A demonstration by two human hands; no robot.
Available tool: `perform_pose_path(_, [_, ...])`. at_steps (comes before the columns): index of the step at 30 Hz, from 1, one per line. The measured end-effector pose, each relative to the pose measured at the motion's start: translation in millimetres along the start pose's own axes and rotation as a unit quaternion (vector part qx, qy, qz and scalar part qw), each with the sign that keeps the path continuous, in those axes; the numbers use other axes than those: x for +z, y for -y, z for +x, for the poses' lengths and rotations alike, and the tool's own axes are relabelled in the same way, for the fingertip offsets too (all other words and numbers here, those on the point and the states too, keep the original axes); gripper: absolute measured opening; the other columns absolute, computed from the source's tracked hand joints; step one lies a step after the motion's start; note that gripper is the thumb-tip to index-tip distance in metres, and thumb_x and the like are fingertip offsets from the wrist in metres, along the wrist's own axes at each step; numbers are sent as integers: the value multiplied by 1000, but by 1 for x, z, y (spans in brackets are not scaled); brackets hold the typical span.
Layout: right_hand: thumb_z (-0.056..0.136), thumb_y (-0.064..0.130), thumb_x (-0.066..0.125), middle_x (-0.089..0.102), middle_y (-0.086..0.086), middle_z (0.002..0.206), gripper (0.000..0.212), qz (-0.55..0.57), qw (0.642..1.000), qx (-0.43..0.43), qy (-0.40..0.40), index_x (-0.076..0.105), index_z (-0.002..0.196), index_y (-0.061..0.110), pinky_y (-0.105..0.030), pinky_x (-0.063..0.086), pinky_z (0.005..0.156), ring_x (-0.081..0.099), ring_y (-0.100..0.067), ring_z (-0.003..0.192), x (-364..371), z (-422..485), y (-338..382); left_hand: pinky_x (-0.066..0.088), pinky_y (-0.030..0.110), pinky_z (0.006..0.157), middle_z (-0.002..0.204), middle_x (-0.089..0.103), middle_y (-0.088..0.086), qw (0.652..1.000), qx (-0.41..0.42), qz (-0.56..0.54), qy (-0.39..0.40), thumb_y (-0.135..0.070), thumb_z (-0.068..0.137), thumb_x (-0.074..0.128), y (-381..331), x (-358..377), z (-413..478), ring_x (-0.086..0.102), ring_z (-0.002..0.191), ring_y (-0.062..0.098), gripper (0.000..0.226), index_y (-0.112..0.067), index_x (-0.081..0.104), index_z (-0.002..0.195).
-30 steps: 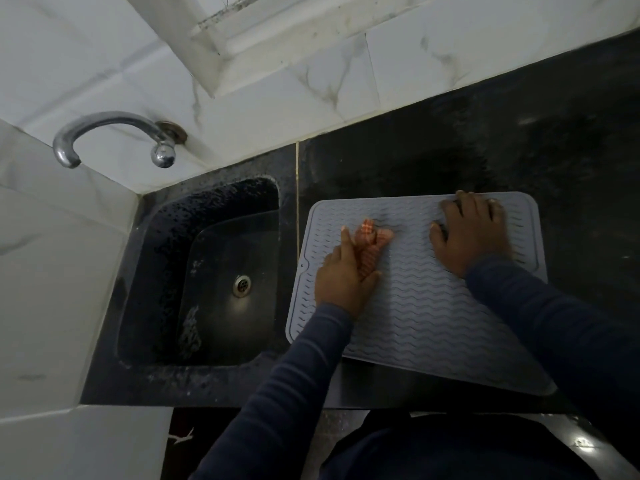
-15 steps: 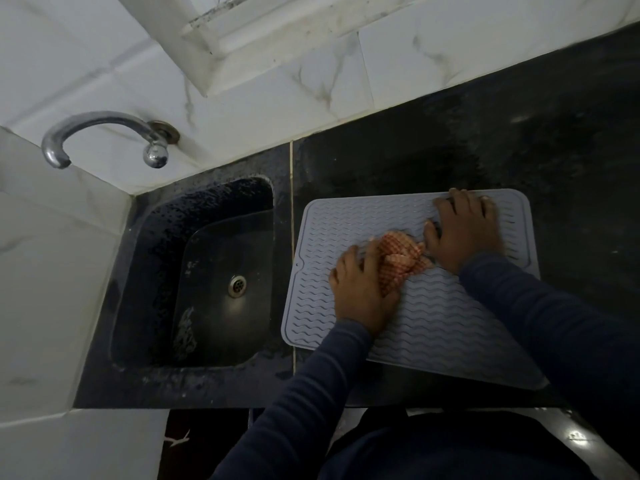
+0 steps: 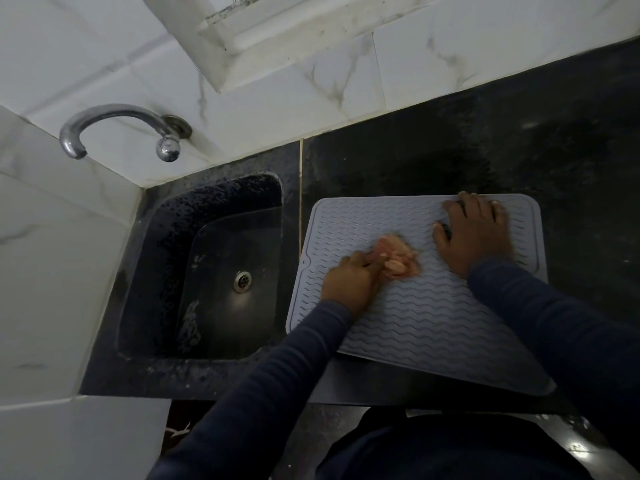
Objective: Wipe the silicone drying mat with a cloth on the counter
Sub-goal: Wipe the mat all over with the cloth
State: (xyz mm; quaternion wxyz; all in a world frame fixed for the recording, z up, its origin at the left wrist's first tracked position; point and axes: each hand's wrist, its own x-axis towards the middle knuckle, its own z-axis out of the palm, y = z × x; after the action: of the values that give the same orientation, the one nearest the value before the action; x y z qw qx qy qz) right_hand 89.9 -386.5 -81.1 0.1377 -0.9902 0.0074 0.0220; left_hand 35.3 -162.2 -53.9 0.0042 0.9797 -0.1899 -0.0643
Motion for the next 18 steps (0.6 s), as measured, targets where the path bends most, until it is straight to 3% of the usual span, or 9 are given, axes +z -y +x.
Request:
perform_pose_path(4, [94,46,39,36,-14,150,53,6,1000,0,0,44,138,17,-52,16,116,30,-33,138,0,-1,0,49,45,81,111,53,13,967,-247,5,62,-46,97,37,66,-12,-15,59,100,35,41,-29,41,134])
perform_pose_path(6, [95,46,39,37,-14,149,53,4,1000,-1,-1,45,138,16,-53,16,116,32,-34,137,1,0,0,46,44,83,111,54,12,955,-290,1,63,-46,96,39,70,-19,-13,59,102,36,41,-23,46,130])
perform_pose_path(10, [95,45,38,36,-13,150,51,-5,1000,4,2,44,138,18,-52,16,116,31,-32,138,-2,-1,2,45,34,80,115,55,8,966,-203,-160,-20,-53,95,41,9,-26,11,59,100,25,46,-29,42,133])
perform_pose_path(13, [96,42,39,36,-13,150,49,-3,1000,1,-9,44,138,18,-51,16,117,29,-31,140,0,-1,1,48,37,86,125,53,11,980,-113,-161,41,-53,95,42,-55,-14,24,57,104,28,50,-24,45,135])
perform_pose_path(16, [97,40,40,35,-13,151,48,1,1000,-2,-9,43,140,17,-50,15,117,28,-31,141,1,0,-1,51,38,80,115,55,10,983,-130,-120,56,-56,96,35,-43,-13,21,59,96,28,49,-24,47,131])
perform_pose_path(18, [97,39,40,36,-13,150,49,3,1000,-4,-12,43,139,16,-51,15,117,30,-31,140,2,0,-1,51,37,74,100,56,7,972,-202,-110,47,-63,93,33,2,-11,10,61,86,25,52,-22,51,120])
